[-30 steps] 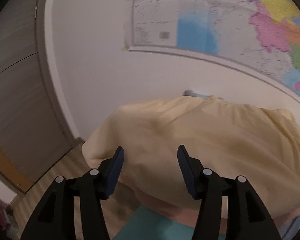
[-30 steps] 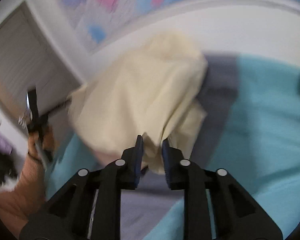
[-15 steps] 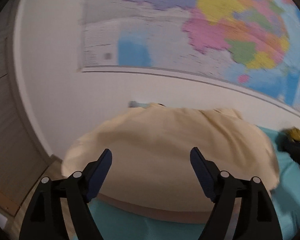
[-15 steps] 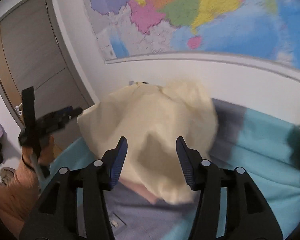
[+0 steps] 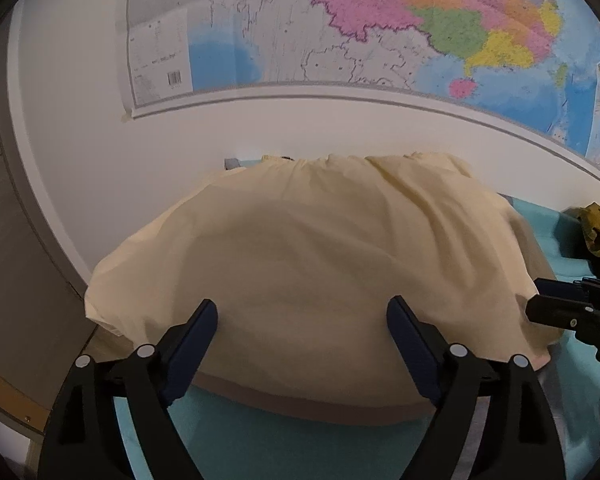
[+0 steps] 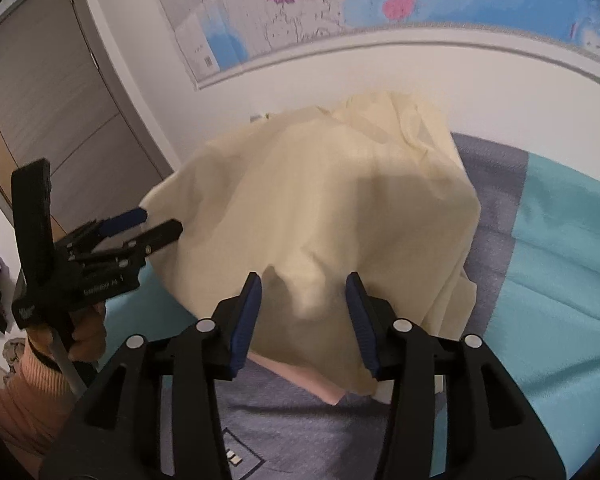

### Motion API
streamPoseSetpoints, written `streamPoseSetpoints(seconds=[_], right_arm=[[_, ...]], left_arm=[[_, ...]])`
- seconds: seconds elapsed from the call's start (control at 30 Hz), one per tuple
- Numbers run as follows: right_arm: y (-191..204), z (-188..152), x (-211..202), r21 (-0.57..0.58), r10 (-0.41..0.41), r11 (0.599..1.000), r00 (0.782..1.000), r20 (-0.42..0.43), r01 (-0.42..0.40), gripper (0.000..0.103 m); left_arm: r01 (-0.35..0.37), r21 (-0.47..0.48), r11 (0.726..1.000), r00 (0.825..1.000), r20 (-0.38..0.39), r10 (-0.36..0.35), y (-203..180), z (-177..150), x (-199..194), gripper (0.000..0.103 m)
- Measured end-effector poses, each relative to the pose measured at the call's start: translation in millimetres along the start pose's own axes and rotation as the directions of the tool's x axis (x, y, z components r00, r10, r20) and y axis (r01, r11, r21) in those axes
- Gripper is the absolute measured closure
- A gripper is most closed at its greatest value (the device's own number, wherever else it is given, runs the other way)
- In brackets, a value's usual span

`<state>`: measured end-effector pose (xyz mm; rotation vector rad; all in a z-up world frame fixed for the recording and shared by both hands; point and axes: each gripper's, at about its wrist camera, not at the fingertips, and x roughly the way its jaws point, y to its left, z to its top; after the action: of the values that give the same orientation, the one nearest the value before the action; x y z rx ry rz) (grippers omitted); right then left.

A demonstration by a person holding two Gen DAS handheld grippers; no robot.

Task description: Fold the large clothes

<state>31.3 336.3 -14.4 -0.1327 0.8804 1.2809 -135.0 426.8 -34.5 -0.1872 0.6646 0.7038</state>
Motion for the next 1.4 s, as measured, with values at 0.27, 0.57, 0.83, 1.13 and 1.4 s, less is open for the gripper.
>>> streamPoseSetpoints(seconds=[0.27, 0.57, 0.83, 1.13, 1.4], right_arm=[[14, -13, -15, -0.023, -0.022, 0.999, 0.999, 0.046, 0.023, 0.035], [21, -35, -51, -0.06, -0.066, 0.995, 0.991, 0.12, 0.074, 0.013], [34, -48, -67, -0.095, -0.065, 0.992, 0.988, 0.142, 0.079, 0.006], [38, -68, -85, -0.107, -0.069, 0.99, 0.986, 0.151, 0.086, 0.006], [40, -82, -98, -0.11, -0.068, 0.99, 0.986, 0.155, 0.086, 0.006]], left_arm=[[-0.027, 0.024, 0.999, 0.999, 0.036, 0.027, -31, -9, -26, 0.007], [-0.037, -0.034, 0.999, 0.998, 0.041, 0.038, -39, -16, -46, 0.007], [-0.058, -0.056, 0.997, 0.997, 0.044, 0.06, -43, -23, -64, 0.007], [-0.067, -0.064, 0.996, 0.996, 0.053, 0.071, -51, -35, -86, 0.007], [-0.074, -0.077, 0.994, 0.995, 0.061, 0.079, -59, -43, -103, 0.007]])
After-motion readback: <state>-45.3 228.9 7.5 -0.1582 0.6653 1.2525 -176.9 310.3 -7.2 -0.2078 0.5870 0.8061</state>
